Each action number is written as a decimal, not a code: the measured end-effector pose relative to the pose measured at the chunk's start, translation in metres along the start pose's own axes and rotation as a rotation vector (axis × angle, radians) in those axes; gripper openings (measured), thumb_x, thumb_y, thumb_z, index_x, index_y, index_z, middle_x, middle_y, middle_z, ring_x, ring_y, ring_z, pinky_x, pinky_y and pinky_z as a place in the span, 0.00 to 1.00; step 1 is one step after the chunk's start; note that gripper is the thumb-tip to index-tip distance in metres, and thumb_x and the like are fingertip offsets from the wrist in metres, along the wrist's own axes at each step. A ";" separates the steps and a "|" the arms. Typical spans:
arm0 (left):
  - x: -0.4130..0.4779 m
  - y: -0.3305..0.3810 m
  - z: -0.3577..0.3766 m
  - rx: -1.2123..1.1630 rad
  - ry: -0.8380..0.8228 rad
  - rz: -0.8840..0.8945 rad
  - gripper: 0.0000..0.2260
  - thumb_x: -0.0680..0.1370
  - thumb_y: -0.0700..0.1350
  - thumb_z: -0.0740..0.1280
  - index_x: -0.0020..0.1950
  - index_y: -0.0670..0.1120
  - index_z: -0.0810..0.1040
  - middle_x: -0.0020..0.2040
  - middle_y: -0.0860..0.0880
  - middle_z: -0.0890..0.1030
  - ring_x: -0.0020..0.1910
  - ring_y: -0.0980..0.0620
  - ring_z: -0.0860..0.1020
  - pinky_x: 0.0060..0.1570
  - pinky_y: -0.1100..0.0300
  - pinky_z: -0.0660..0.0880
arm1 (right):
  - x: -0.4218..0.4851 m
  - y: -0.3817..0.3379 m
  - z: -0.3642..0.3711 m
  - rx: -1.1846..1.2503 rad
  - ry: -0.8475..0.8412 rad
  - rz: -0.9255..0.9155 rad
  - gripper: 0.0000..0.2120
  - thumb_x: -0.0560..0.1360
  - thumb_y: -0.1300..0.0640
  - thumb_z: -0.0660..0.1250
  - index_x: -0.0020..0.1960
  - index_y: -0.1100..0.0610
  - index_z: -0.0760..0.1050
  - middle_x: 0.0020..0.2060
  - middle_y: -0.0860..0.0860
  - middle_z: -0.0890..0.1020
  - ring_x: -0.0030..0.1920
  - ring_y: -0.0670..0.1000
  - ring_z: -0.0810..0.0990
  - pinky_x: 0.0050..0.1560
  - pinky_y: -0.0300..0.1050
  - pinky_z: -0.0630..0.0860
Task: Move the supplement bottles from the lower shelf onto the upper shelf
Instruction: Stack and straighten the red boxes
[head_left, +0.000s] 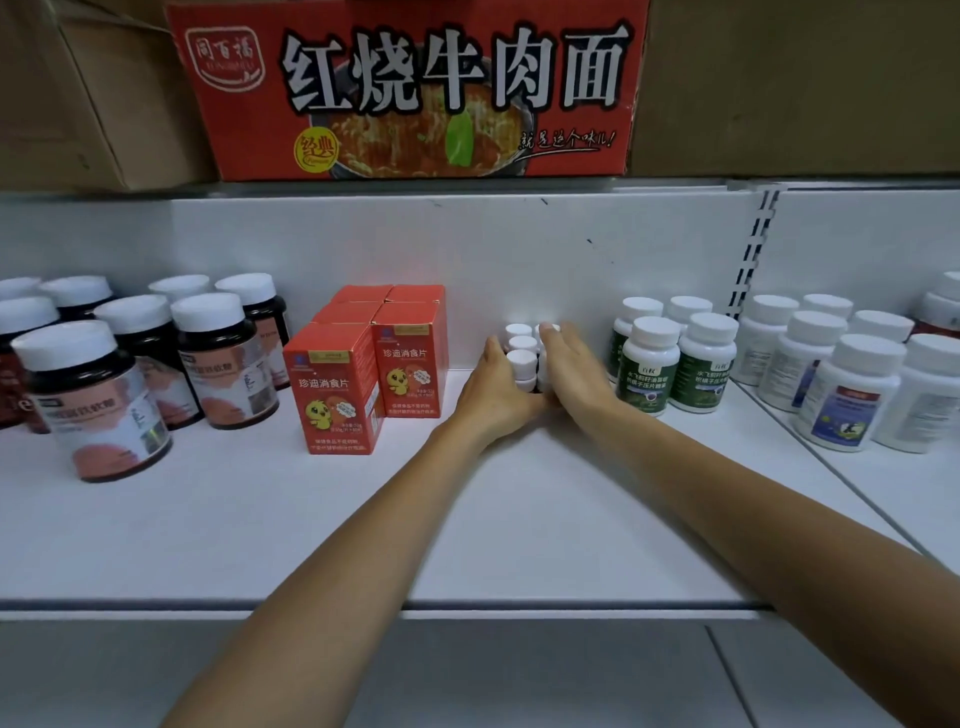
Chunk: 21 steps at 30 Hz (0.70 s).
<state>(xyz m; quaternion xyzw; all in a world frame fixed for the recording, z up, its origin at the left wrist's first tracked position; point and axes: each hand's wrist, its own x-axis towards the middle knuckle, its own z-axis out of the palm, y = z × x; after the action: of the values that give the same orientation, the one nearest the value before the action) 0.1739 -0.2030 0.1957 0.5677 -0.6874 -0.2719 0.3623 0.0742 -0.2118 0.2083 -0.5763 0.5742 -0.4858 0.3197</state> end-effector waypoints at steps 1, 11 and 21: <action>0.001 -0.001 0.000 -0.009 -0.008 -0.004 0.33 0.68 0.48 0.74 0.66 0.45 0.61 0.60 0.49 0.75 0.58 0.47 0.75 0.55 0.54 0.72 | 0.001 0.001 0.001 -0.015 0.003 -0.004 0.16 0.82 0.52 0.51 0.61 0.60 0.70 0.52 0.51 0.73 0.50 0.50 0.70 0.32 0.24 0.63; -0.002 -0.003 0.004 -0.028 0.026 0.029 0.31 0.68 0.49 0.73 0.67 0.51 0.64 0.58 0.52 0.77 0.56 0.49 0.76 0.53 0.55 0.73 | -0.001 0.002 -0.004 -0.071 -0.017 -0.043 0.14 0.81 0.52 0.53 0.59 0.57 0.72 0.50 0.48 0.75 0.50 0.49 0.72 0.35 0.22 0.64; -0.003 -0.006 0.002 0.010 0.049 0.046 0.33 0.66 0.53 0.76 0.67 0.52 0.65 0.58 0.53 0.78 0.55 0.51 0.76 0.47 0.61 0.70 | -0.004 0.005 -0.017 -0.165 -0.068 -0.124 0.15 0.76 0.48 0.64 0.59 0.54 0.73 0.49 0.47 0.78 0.49 0.48 0.75 0.39 0.32 0.69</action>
<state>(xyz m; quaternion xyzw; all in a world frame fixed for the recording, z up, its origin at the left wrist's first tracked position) 0.1759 -0.2015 0.1895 0.5600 -0.6926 -0.2461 0.3824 0.0573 -0.2051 0.2085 -0.6513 0.5642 -0.4359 0.2598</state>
